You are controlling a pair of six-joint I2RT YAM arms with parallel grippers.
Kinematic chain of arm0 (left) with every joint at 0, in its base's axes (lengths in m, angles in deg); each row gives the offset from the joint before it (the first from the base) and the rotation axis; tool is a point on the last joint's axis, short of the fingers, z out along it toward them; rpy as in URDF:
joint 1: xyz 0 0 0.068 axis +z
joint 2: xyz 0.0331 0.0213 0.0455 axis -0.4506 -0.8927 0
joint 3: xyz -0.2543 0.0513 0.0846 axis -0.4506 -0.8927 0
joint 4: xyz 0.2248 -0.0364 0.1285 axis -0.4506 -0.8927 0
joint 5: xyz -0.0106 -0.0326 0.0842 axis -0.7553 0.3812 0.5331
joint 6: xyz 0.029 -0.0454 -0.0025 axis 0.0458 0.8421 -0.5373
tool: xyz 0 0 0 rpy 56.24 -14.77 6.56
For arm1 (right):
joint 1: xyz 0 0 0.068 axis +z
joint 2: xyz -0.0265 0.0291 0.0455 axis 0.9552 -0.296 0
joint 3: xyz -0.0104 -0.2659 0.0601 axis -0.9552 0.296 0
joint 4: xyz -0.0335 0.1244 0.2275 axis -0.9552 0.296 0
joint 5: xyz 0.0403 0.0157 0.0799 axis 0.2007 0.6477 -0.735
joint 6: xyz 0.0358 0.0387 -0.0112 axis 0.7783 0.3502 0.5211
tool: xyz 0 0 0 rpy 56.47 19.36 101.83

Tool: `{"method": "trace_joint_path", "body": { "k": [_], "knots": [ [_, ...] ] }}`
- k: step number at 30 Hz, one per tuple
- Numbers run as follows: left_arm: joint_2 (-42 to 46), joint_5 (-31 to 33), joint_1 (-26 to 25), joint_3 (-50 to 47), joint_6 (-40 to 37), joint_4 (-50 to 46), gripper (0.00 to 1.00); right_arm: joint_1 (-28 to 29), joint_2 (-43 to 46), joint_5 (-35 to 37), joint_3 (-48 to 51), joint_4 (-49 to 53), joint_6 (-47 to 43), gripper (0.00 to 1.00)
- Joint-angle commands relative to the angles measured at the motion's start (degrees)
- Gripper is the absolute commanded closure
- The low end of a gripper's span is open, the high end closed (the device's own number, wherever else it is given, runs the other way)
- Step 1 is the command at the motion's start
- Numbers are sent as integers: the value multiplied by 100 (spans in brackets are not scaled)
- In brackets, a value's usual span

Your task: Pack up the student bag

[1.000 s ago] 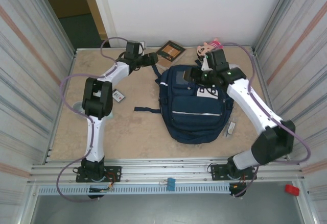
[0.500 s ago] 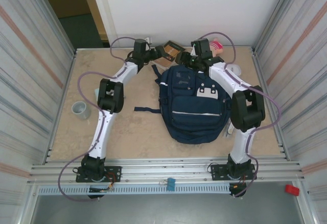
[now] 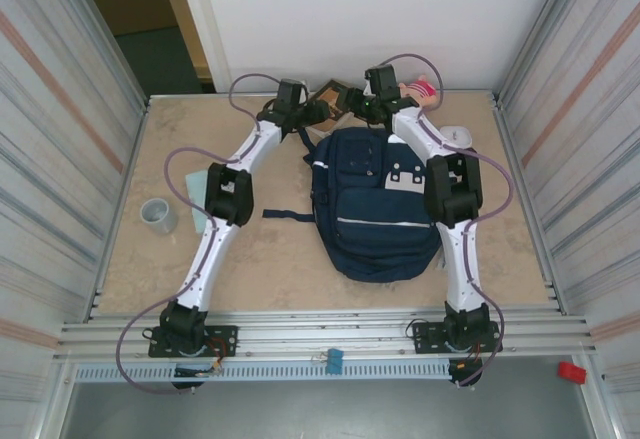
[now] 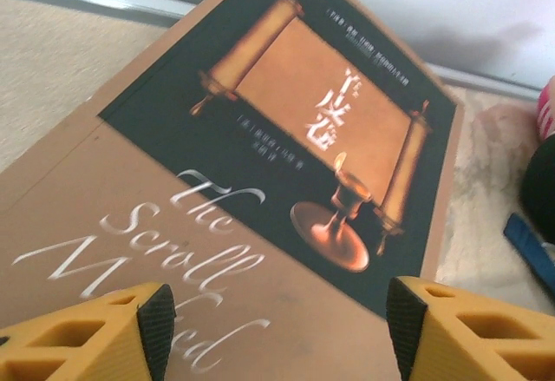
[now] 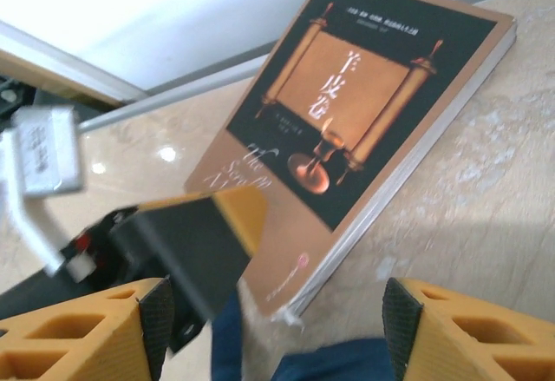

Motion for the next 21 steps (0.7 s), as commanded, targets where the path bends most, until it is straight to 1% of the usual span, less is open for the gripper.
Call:
{"method": "trace_joint_path", "body": {
  "k": [1, 4, 6, 10, 13, 16, 18, 20, 21],
  "knots": [
    [172, 204, 142, -358, -261, -1372, 33, -85, -623, 31, -835, 574, 144, 34],
    [347, 164, 200, -715, -216, -1324, 33, -143, -1219, 76, -1546, 762, 393, 35],
    [360, 134, 222, -774, -186, -1285, 33, -180, -1600, 36, -1990, 841, 607, 35],
    [328, 51, 232, -723, -184, -1128, 33, -233, -2232, -414, -2540, 616, 1009, 36],
    [279, -10, 225, -652, -142, -1063, 33, -273, -2461, -683, -2592, 419, 1350, 36],
    [219, -86, 230, -607, -88, -1020, 33, -286, -2612, -1120, -2583, -140, 1608, 38],
    [216, -112, 216, -607, -73, -1014, 33, -260, -2643, -1239, -2583, -433, 1646, 41],
    [218, -131, 215, -607, -78, -990, 33, -264, -2676, -1376, -2569, -751, 1733, 49],
    [229, -147, 214, -612, -78, -969, 33, -275, -2689, -1450, -2565, -902, 1804, 51]
  ]
}}
